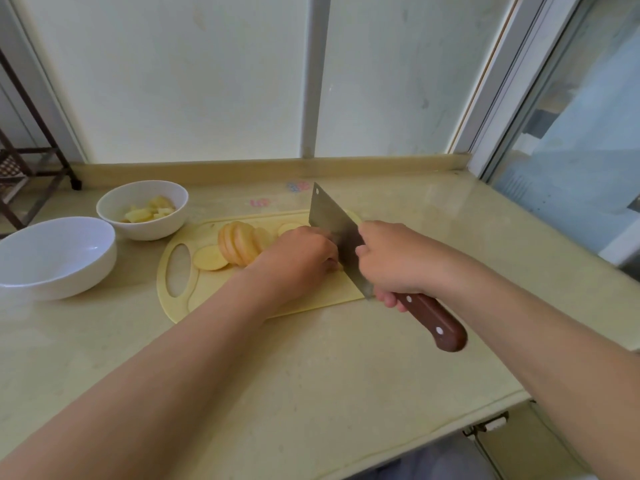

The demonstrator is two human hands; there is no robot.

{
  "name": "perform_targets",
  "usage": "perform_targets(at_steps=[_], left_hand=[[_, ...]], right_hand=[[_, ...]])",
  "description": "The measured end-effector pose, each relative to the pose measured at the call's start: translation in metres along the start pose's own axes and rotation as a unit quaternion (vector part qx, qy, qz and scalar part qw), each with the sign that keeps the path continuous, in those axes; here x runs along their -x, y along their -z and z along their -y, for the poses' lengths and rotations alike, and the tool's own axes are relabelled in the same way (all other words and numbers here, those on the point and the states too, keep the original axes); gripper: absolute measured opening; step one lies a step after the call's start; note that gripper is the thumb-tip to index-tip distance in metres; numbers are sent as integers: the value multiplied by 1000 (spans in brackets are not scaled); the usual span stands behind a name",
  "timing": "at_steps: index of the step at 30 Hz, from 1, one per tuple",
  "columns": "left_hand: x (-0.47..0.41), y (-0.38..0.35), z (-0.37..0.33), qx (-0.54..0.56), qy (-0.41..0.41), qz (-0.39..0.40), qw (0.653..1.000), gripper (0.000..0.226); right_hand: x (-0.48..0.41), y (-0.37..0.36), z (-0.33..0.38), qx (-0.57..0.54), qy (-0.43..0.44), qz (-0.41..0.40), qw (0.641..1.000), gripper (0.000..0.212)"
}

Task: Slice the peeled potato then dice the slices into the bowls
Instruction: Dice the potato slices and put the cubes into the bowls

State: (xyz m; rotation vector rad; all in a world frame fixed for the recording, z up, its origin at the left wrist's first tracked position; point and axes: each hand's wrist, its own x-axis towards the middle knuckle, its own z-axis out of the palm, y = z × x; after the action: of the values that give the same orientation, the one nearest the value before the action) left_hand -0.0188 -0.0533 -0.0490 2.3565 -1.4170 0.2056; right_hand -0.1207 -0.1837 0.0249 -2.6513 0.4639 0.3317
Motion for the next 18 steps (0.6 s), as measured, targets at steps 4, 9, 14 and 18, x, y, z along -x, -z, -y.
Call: perform_targets(at_steps=[4,9,14,18], left_hand=[[0,2,1,-33,9,31,999,19],[1,12,-5,-63,8,62,996,16],[1,14,7,-86,30,78,993,21],[1,14,7,-87,53,73,992,22]], right_hand=[[-14,1,7,-24,0,-9,1000,12],[-18,6,-2,-84,-10,-31,996,24],[-9,11,-10,-98,-8,-64,993,28],[-4,9,-10,-106,-7,-56,993,31]])
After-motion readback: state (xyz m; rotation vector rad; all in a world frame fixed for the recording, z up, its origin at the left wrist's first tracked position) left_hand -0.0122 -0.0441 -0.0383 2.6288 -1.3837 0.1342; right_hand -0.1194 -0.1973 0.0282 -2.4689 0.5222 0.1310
